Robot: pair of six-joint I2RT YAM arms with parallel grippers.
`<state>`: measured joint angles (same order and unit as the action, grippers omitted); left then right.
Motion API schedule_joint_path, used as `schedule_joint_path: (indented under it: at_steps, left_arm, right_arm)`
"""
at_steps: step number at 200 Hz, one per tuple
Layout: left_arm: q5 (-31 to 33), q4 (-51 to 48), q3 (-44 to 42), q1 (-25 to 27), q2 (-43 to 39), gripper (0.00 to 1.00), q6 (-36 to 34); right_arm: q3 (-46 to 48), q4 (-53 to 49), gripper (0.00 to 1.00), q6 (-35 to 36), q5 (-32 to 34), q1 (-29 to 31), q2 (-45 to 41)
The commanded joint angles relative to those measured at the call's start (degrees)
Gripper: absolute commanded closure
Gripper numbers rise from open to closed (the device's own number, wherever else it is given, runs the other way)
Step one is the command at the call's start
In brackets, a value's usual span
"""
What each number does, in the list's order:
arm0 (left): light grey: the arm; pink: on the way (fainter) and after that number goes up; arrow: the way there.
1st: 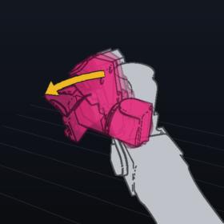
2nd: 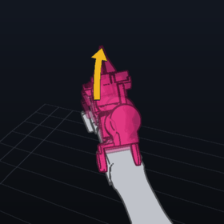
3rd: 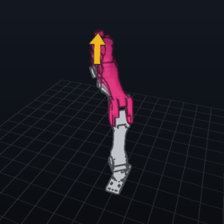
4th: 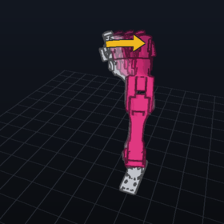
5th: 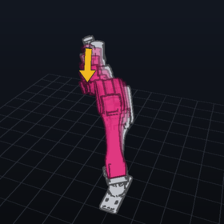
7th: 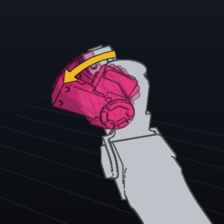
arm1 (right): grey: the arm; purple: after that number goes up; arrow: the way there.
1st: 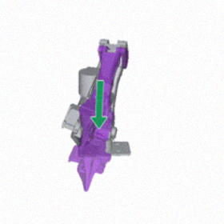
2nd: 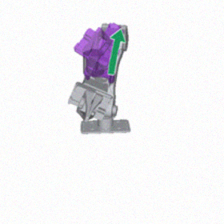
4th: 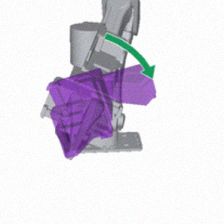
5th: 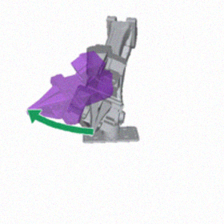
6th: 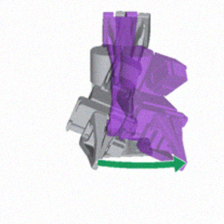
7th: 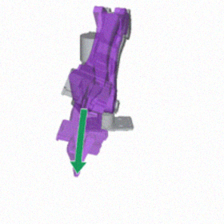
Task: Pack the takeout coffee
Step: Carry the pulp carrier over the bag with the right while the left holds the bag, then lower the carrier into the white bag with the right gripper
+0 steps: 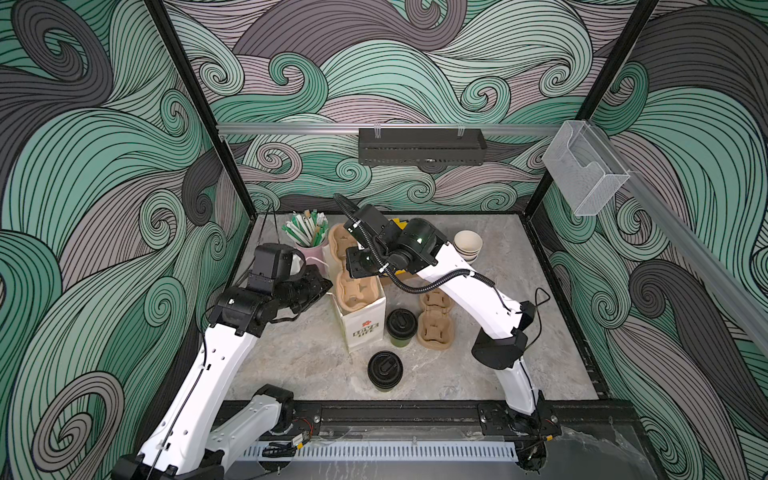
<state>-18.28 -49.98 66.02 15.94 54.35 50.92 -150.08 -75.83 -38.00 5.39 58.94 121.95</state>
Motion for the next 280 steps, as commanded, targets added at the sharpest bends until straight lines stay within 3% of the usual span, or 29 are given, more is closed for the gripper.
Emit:
schedule_joint_path:
  at_steps: [1, 86, 181, 280]
  left_arm:
    - [-1.05, 2.19, -1.37, 0.48, -1.60, 1.00, 0.94]
    - [-0.70, 3.04, -1.86, 0.43, -2.20, 1.00, 1.35]
    - [-1.10, 4.47, -2.65, 0.58, -1.75, 1.00, 1.82]
    - [-1.05, 4.93, -2.56, 0.52, -1.39, 1.00, 1.47]
  right_arm:
    - [-0.11, -3.04, 0.75, -2.04, 0.52, 0.30, 0.46]
    - [-0.17, -5.31, 0.74, -3.87, -2.04, 1.01, 2.58]
    - [0.41, -7.32, 0.74, -9.99, -0.36, 1.48, 3.98]
    - [1.19, -8.70, 0.72, -10.68, -2.84, 1.53, 6.19]
